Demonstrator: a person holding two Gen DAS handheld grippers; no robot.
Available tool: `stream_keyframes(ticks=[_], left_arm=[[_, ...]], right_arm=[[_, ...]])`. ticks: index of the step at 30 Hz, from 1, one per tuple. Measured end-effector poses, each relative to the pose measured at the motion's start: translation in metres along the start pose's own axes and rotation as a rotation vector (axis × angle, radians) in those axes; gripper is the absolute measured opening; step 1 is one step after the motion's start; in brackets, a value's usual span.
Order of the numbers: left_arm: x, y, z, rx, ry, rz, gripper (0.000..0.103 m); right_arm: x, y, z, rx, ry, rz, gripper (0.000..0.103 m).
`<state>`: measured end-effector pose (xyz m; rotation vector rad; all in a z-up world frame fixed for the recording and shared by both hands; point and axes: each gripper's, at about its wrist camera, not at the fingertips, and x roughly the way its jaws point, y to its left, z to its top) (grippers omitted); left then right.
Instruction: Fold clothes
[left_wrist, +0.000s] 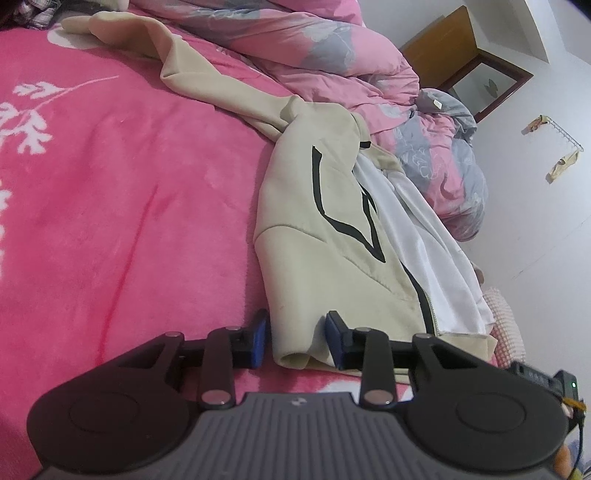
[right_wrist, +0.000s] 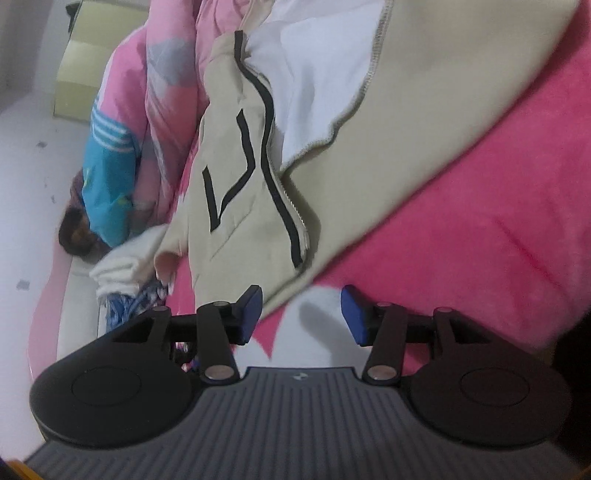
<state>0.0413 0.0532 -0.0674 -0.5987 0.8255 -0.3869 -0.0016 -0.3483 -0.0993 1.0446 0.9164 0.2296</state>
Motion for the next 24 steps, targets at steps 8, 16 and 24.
stream_keyframes(ticks=[8,16,24], left_arm=[[-0.005,-0.013,-0.005,-0.012,-0.021,0.021,0.011],[-0.023,-0.043,-0.022,0.006,0.054,-0.056,0.010],[-0.011,-0.054,-0.044,0.094,0.103,-0.034,0.010]], right_arm=[[0.023,-0.001,0.005,0.020,-0.124,0.019,0.008],[-0.036,0.011,0.012,-0.068,-0.183,0.064,0.007],[-0.053,0.006,0.012,-0.111,-0.198,-0.065,0.007]])
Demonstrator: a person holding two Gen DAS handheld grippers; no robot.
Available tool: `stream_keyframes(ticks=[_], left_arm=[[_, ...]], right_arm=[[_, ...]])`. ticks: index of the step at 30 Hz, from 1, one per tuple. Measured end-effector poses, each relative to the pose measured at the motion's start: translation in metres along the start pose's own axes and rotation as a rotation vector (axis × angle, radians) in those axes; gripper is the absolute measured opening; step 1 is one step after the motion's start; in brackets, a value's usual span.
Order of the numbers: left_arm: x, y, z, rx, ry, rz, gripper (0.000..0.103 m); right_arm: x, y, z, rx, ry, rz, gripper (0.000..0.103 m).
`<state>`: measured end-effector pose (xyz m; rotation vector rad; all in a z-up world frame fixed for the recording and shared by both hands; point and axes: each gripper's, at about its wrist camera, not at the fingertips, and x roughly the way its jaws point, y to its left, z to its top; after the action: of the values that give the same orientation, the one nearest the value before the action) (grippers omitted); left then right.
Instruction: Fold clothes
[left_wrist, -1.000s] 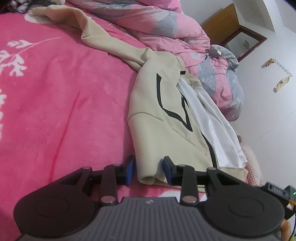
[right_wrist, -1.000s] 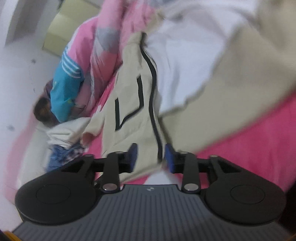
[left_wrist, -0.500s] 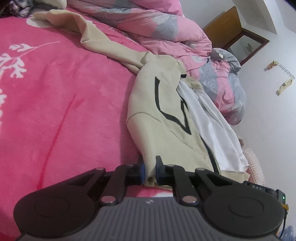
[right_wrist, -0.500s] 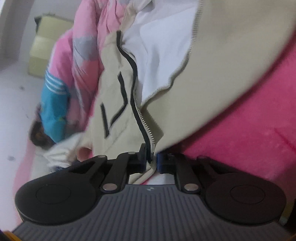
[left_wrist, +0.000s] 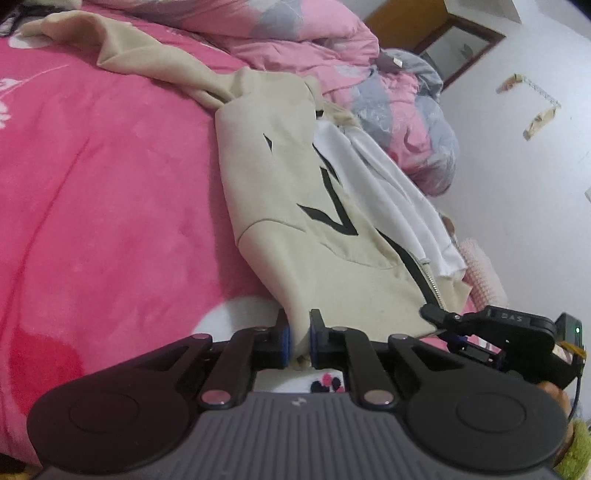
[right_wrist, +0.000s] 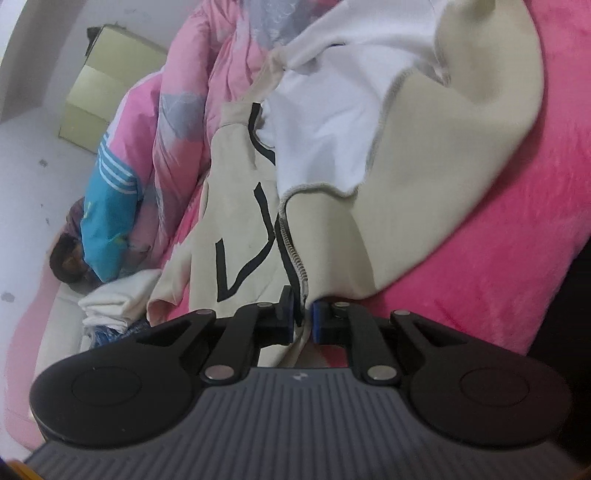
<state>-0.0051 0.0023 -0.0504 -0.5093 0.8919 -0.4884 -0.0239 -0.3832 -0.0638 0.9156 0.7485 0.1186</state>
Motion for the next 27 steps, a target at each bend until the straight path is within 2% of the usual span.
stream_keyframes(ticks=[3,5,7,9,10,11,13,15,17,20,21,23,25,27], left_arm=[[0.011,0.006,-0.006,0.008,0.025,0.024,0.011],[0.008,0.001,-0.008,0.063,0.015,0.029,0.014],[0.001,0.000,-0.008,0.085,0.001,0.004,0.022],[-0.012,0.007,-0.007,0.080,-0.013,-0.033,0.039],[-0.021,0.012,-0.006,0.083,-0.039,-0.033,0.042],[-0.031,0.017,-0.006,0.085,-0.065,-0.032,0.047],[-0.049,0.026,-0.003,0.084,-0.117,-0.022,0.048],[-0.063,0.033,0.003,0.078,-0.169,-0.006,0.048],[-0.068,0.036,0.011,0.082,-0.218,0.009,0.048],[-0.047,0.024,0.022,0.171,-0.249,0.016,0.047],[-0.040,0.020,0.026,0.201,-0.258,0.017,0.046],[-0.016,0.010,0.026,0.262,-0.270,-0.003,0.042],[0.001,0.009,0.021,0.288,-0.250,-0.002,0.039],[0.019,0.008,0.015,0.314,-0.230,-0.001,0.038]], right_arm=[[0.013,-0.010,-0.002,-0.010,0.024,-0.062,0.007],[0.020,-0.018,-0.005,-0.004,0.028,-0.074,0.007],[0.015,-0.012,-0.005,-0.049,0.032,-0.087,0.008],[0.011,-0.007,-0.006,-0.094,0.035,-0.100,0.012],[0.007,-0.003,-0.005,-0.127,0.047,-0.114,0.017],[0.002,0.003,-0.002,-0.163,0.062,-0.137,0.027],[-0.015,0.019,0.002,-0.271,0.078,-0.200,0.035],[-0.030,0.037,0.005,-0.379,0.093,-0.251,0.035],[-0.042,0.060,0.009,-0.500,0.078,-0.261,0.035],[-0.034,0.113,0.014,-0.691,0.029,-0.181,0.035],[-0.022,0.141,0.010,-0.776,0.019,-0.122,0.035],[0.019,0.180,0.008,-0.924,0.043,-0.029,0.035],[0.059,0.220,0.005,-1.072,0.068,0.064,0.035],[0.112,0.253,-0.005,-1.206,0.133,0.114,0.035]])
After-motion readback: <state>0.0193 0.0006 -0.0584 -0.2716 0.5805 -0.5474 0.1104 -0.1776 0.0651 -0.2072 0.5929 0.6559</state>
